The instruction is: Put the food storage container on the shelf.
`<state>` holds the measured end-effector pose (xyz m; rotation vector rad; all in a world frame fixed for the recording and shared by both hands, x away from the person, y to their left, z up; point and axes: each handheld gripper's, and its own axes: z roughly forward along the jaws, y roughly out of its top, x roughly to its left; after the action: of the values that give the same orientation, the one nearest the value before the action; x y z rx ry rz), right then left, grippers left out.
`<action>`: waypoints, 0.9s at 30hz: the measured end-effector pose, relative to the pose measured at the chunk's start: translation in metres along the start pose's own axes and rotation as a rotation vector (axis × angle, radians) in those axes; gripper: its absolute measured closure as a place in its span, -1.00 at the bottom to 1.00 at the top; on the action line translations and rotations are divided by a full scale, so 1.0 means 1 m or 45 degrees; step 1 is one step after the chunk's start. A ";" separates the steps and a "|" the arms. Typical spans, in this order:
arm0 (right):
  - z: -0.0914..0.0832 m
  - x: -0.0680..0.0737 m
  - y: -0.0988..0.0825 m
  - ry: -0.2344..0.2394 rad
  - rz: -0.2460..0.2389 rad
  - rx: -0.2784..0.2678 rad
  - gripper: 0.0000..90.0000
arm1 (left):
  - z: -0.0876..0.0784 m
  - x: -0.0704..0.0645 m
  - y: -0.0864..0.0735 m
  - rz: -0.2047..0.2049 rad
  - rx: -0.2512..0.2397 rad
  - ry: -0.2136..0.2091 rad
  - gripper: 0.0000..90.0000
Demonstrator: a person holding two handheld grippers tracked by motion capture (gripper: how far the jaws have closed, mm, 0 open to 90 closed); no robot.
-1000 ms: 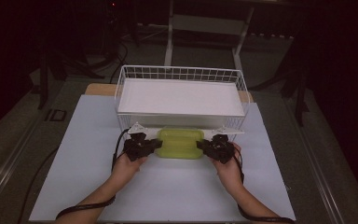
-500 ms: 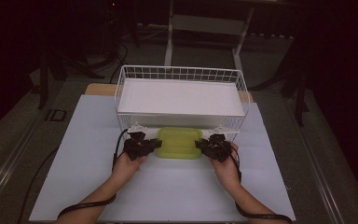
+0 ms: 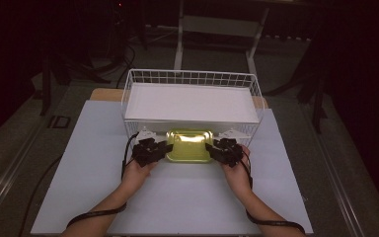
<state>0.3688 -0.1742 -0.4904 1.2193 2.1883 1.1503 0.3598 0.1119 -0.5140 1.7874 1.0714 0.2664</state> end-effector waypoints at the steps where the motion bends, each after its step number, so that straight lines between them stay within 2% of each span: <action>1: 0.001 0.000 0.001 -0.008 -0.003 -0.001 0.30 | 0.001 0.000 0.000 0.001 -0.009 0.006 0.42; 3: 0.003 -0.003 0.002 -0.007 0.013 0.001 0.28 | 0.003 0.001 0.000 0.005 -0.022 0.019 0.38; 5: 0.004 -0.004 0.002 -0.014 0.024 0.000 0.28 | 0.004 0.001 0.000 0.014 -0.025 0.029 0.25; 7: 0.006 -0.004 0.002 -0.040 -0.003 -0.005 0.30 | 0.006 0.004 0.000 -0.025 -0.035 0.012 0.25; 9: 0.007 -0.005 0.003 -0.046 0.004 -0.006 0.27 | 0.007 0.005 -0.001 -0.032 -0.045 0.006 0.24; 10: 0.007 -0.005 0.003 -0.047 0.005 -0.007 0.26 | 0.007 0.005 -0.001 -0.032 -0.045 0.006 0.17; 11: 0.007 -0.005 0.003 -0.047 0.005 -0.007 0.26 | 0.007 0.005 -0.001 -0.020 -0.047 0.024 0.17; 12: 0.007 -0.006 0.003 -0.051 0.000 -0.003 0.17 | 0.007 0.006 0.001 -0.010 -0.042 0.013 0.04; 16: 0.006 -0.004 0.002 -0.051 -0.008 -0.005 0.16 | 0.007 0.004 0.003 0.006 -0.038 0.020 0.00; 19: 0.001 0.002 0.002 -0.051 -0.028 -0.020 0.13 | 0.000 0.000 0.007 0.041 -0.058 0.024 -0.03; 23: -0.010 0.008 0.003 -0.027 -0.042 -0.036 0.13 | -0.012 -0.004 0.009 0.035 -0.079 -0.002 -0.03; 25: -0.017 0.012 0.004 -0.004 -0.023 -0.044 0.13 | -0.020 -0.006 0.009 0.049 -0.080 -0.012 -0.03; 27: -0.022 0.016 0.003 0.015 -0.037 -0.049 0.13 | -0.026 -0.009 0.008 0.058 -0.086 -0.020 -0.03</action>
<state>0.3471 -0.1700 -0.4737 1.1638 2.1749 1.1851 0.3436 0.1210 -0.4921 1.7522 0.9999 0.3128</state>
